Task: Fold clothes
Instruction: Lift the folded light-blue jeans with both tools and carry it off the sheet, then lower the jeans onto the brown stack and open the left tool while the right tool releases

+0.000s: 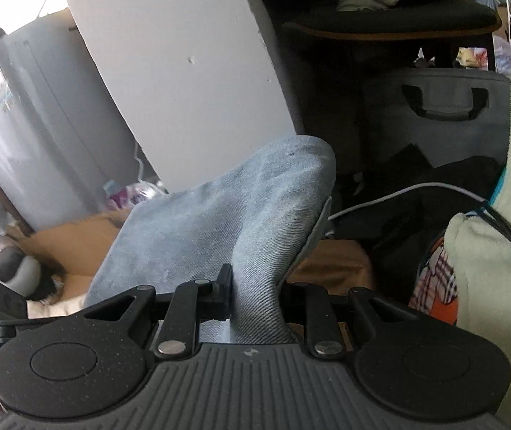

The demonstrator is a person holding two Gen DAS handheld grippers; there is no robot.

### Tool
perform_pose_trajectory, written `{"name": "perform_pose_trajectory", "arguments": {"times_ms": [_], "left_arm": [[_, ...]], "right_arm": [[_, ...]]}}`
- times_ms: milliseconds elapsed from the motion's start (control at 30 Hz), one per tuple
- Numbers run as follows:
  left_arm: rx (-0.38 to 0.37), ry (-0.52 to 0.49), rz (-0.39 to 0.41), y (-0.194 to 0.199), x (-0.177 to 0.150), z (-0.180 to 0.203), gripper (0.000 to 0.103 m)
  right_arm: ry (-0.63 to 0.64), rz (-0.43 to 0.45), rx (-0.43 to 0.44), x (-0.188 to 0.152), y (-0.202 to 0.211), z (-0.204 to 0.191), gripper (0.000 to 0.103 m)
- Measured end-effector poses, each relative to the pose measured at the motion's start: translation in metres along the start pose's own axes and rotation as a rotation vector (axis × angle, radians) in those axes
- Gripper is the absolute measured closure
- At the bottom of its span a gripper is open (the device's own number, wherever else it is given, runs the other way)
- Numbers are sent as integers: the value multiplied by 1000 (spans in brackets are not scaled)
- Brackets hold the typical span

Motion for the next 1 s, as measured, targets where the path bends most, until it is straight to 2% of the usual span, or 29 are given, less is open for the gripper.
{"name": "perform_pose_trajectory", "arguments": {"times_ms": [233, 433, 667, 800, 1000], "left_arm": [[26, 22, -1, -15, 1, -22, 58], [32, 31, -19, -27, 8, -32, 58], [99, 2, -49, -45, 5, -51, 58], [140, 86, -103, -56, -4, -77, 57], [201, -11, -170, -50, 1, -63, 56]], "right_arm": [[25, -29, -29, -12, -32, 13, 81], [5, -8, -23, -13, -49, 18, 81], [-12, -24, -24, -24, -78, 31, 81], [-14, -54, -30, -36, -93, 38, 81], [13, -73, -62, -51, -106, 45, 81]]}}
Point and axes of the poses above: each gripper's, at about its wrist camera, not at the fingertips, and y roughly against the way its jaws point, z to its right, x to its top, the point moved 8 cm from there along -y, roughly the way its jaws point
